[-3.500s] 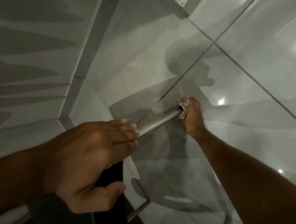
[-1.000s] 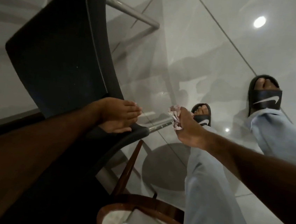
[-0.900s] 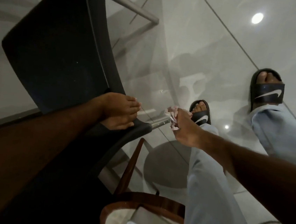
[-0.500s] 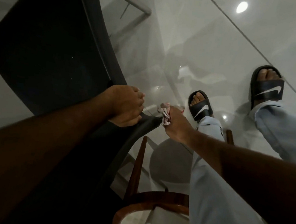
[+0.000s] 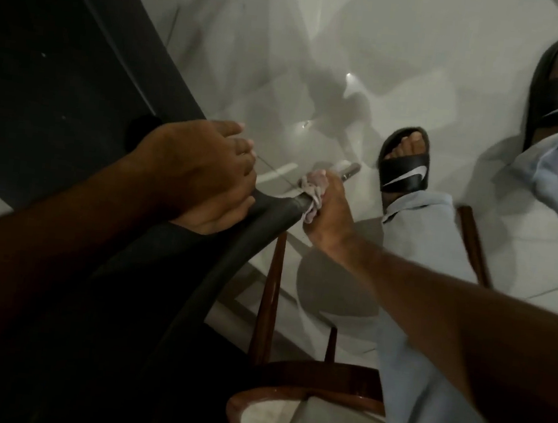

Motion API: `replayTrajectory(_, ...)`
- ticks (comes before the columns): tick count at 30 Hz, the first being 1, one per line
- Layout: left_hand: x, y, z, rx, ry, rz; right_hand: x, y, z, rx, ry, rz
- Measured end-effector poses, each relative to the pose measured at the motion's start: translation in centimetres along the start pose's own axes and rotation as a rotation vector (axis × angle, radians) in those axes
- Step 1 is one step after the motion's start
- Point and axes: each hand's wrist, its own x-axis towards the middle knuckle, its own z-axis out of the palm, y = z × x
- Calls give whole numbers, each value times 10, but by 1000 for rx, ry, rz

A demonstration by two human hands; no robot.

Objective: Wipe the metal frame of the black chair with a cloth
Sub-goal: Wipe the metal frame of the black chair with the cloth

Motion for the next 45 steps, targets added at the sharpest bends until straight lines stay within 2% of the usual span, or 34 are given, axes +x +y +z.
replayTrajectory(5, -2, 0, -5, 0, 27, 2, 28, 12, -18, -85, -121, 90)
replayTrajectory(13, 0, 2, -11, -54, -48, -10, -14, -26, -20, -4, -167, -23)
replayTrajectory(18, -1, 1, 0, -37, -58, -24, 14, 19, -5, 48, -114, 55)
replayTrajectory(21, -2, 1, 5, -8, 0, -37, 48, 63, -2, 9, -87, 75)
replayTrajectory(25, 1, 0, 8, -56, 47, -30, 82, 102, 0, -115, -112, 221)
replayTrajectory(29, 0, 0, -2, -27, 26, -36, 63, 82, -3, -28, -121, 212)
replayTrajectory(32, 1, 5, -9, -19, -66, -36, 34, 51, 1, 57, -146, 148)
replayTrajectory(34, 4, 4, -13, -62, -88, -26, 29, 46, 3, 67, -135, 199)
replayTrajectory(37, 4, -1, -1, -53, -4, -39, 46, 64, 4, 40, -135, 226)
replayTrajectory(45, 2, 0, 30, -17, 7, -114, 114, 131, -6, -144, -213, 336)
